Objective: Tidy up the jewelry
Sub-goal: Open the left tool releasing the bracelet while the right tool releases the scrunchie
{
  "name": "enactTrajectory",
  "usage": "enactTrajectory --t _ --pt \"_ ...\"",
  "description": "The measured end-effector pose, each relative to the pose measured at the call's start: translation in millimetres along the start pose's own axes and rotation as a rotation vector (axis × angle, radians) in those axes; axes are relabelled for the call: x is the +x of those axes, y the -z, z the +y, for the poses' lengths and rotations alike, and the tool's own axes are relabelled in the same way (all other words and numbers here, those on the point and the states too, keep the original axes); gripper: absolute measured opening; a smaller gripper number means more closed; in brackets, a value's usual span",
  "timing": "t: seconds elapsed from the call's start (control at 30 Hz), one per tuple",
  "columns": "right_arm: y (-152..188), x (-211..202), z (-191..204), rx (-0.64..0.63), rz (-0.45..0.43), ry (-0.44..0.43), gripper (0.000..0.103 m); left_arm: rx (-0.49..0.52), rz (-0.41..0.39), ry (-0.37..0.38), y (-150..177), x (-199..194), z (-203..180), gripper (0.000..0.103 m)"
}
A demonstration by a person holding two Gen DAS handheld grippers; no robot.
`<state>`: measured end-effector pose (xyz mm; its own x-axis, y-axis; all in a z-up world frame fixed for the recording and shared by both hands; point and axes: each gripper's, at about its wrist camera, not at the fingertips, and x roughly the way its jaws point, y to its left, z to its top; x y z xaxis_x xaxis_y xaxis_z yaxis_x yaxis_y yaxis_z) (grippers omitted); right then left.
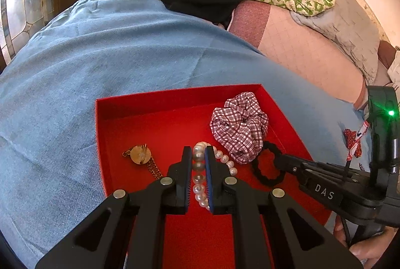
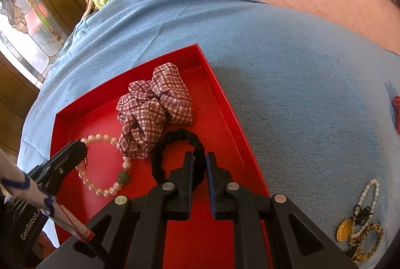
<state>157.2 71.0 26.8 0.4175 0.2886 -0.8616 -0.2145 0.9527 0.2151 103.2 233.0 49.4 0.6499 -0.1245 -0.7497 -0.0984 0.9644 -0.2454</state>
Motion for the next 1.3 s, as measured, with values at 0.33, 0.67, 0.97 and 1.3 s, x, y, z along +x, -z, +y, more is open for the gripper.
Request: enactTrajectory --t 0.33,0.67,0.97,1.3 --pt "-2.0 -11.9 2.4 -0.017 -0.021 0.005 0.024 -0.013 -0.012 -0.005 -0.5 -2.5 2.1 0.017" --pt "11.3 -47.9 -8.1 -0.008 -0.065 -0.019 0.024 0.021 -0.077 -0.002 -1.7 -18.1 -19.1 0.018" --pt "34.9 -69.2 -34.7 0.029 -0.076 -0.033 0.024 0.067 -0.136 -0.004 5.3 -36.2 -45.8 0.018" --pt "87.9 -135.8 -124.1 0.152 -0.180 -0.016 0.024 0.191 -0.150 0.114 44.8 -65.0 -107.4 0.018"
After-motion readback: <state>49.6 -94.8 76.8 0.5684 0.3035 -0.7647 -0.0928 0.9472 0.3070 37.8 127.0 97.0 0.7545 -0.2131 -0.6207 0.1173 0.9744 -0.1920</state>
